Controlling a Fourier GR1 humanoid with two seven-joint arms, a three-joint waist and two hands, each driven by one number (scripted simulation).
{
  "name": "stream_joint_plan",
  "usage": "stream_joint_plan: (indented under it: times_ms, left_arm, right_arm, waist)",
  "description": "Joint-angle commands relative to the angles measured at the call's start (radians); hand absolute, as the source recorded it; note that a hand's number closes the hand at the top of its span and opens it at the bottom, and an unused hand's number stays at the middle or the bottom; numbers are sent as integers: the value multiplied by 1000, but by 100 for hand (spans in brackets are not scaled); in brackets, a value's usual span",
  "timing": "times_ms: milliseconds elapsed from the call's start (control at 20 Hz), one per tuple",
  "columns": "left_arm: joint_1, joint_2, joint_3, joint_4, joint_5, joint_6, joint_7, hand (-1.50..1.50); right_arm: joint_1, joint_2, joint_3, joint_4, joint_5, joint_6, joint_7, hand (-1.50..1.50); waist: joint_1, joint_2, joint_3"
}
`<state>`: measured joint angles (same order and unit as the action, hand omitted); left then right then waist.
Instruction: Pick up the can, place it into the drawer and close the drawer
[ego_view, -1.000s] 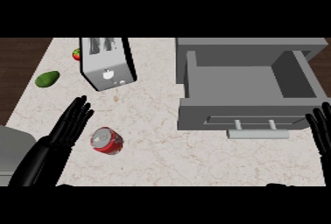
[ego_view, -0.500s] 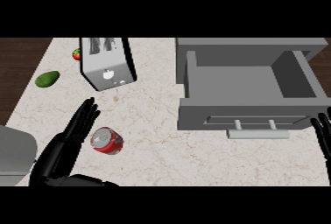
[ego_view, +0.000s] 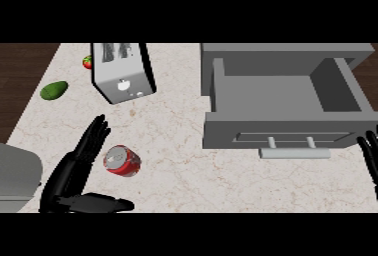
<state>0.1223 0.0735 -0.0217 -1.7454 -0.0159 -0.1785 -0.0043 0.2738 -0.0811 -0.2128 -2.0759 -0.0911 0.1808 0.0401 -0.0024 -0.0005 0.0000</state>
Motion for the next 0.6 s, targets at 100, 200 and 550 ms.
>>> stream_joint_plan:
  times_ms: [100, 200, 550]
  left_arm:
    - [-31, 31, 73, 145, 10, -26, -110, -150]
    - [19, 42, 72, 208, -16, -41, -212, -150]
    - [3, 61, 100, 279, -21, -66, -270, -150]
  right_arm:
    - [-6, 18, 20, -10, 47, 2, -7, -150]
    - [-9, 4, 0, -33, 12, 6, 55, -150]
    - [4, 34, -6, 34, 25, 29, -39, -150]
  waist:
    - [0, 0, 0]
    - [0, 0, 0]
    - [0, 0, 0]
